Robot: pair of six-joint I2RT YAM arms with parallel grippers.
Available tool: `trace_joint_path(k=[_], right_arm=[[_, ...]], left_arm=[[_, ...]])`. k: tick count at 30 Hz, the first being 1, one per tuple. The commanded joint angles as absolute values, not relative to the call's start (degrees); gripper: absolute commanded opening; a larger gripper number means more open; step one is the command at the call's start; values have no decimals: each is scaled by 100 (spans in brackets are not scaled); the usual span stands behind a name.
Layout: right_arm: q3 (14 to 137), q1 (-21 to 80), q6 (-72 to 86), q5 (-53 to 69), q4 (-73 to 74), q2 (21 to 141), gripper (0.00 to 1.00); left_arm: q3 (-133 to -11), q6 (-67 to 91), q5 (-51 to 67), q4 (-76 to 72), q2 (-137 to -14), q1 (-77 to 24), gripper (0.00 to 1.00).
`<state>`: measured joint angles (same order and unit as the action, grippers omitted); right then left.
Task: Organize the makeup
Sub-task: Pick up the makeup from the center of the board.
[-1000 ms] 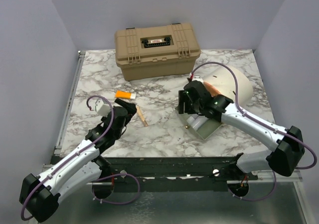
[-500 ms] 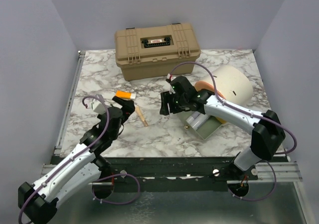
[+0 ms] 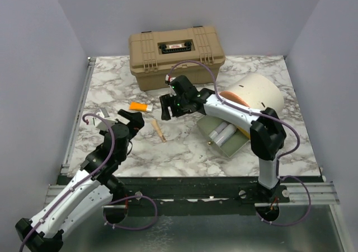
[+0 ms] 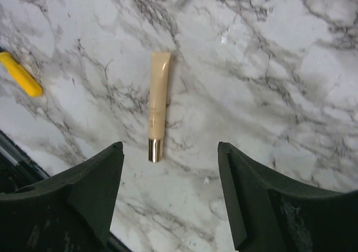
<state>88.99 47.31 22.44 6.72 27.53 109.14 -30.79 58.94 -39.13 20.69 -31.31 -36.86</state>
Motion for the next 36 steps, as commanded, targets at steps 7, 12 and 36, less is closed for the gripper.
trace_joint_path(k=[7, 12, 36], right_arm=[[9411, 4825, 545, 747, 792, 11877, 78], [10117, 4843, -328, 1226, 611, 12508, 78], [12839, 4901, -1218, 1553, 1403, 15147, 70]], left_arm=[[-3550, 5084, -4161, 2537, -2686, -3669, 94], [-3346, 5582, -4337, 2767, -2387, -3669, 94], [-3248, 6071, -4362, 3032, -2079, -3663, 94]])
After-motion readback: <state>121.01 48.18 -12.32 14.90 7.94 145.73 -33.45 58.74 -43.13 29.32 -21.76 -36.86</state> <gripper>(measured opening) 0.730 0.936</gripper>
